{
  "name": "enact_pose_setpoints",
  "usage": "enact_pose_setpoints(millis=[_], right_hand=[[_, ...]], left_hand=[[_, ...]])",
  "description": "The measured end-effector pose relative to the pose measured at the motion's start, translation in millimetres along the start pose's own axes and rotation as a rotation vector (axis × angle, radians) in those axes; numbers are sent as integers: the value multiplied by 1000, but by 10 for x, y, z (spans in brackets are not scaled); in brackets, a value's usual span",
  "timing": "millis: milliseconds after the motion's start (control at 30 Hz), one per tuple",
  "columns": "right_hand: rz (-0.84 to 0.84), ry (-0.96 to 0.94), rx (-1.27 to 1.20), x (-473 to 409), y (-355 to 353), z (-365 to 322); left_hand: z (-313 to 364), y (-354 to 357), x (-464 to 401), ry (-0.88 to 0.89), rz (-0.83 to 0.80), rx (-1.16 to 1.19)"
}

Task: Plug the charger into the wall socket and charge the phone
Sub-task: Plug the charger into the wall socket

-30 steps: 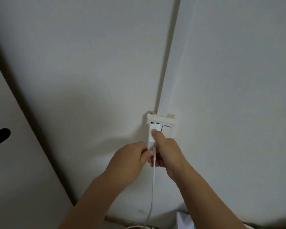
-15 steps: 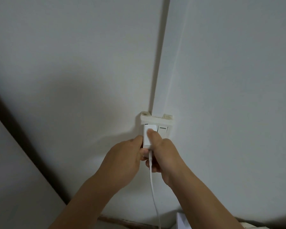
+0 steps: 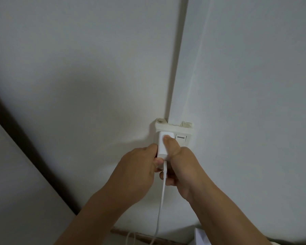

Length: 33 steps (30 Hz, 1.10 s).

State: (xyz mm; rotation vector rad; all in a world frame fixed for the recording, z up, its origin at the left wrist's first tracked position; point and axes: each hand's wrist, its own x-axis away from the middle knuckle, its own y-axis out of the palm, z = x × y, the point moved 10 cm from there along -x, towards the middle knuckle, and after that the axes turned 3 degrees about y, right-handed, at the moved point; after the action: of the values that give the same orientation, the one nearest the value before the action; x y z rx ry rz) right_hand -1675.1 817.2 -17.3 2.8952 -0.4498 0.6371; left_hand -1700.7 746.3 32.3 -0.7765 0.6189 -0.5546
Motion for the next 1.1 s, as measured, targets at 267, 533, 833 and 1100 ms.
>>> enact_pose_setpoints(millis=[267, 533, 833, 1100], right_hand=[[20, 32, -15, -15, 12, 27], [24, 52, -12, 97, 39, -23], [21, 17, -7, -69, 6, 48], [23, 35, -78, -58, 65, -17]], left_hand=[[-28, 3, -6, -16, -14, 16], [37, -49, 36, -9, 28, -52], [-15, -9, 28, 22, 47, 9], [-40, -67, -51, 12, 5, 2]])
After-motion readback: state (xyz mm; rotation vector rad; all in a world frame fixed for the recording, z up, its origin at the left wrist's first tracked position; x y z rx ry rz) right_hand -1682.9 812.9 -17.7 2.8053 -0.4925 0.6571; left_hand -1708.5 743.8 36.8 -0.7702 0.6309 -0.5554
